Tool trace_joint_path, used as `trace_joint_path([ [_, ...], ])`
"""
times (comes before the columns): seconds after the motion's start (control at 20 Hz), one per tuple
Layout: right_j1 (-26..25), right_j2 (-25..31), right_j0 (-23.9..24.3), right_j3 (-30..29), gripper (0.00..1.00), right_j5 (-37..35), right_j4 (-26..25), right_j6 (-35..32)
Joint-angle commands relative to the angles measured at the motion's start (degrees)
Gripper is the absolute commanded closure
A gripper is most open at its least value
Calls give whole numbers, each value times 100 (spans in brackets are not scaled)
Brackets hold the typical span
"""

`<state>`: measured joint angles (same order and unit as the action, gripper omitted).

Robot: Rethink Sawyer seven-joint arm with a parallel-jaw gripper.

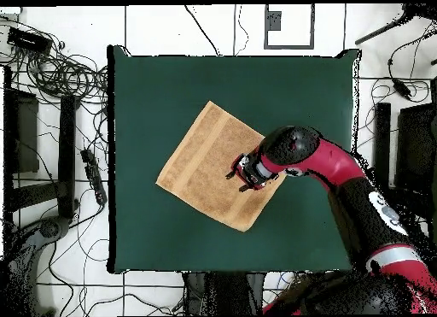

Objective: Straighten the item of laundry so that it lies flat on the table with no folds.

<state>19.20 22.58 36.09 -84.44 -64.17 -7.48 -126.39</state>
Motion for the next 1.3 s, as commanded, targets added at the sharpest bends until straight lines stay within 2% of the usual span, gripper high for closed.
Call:
trace_joint_path([
  [0.05, -671, -161, -427, -574, 0, 1012, -265, -275],
  [0.25, -762, -259, -492, -673, 0, 1277, -284, -244],
  [0.4, -1063, -401, -536, -541, 0, 1435, -344, -167],
  [0.45, -956, -392, -543, -620, 0, 1379, -335, -134],
  [0.65, -1066, -405, -495, -573, 0, 1248, -450, 147],
  [0.95, -419, -258, -349, -1140, 0, 973, -341, 235],
  [1.3, 238, -140, -204, -1417, 0, 532, -115, 238],
])
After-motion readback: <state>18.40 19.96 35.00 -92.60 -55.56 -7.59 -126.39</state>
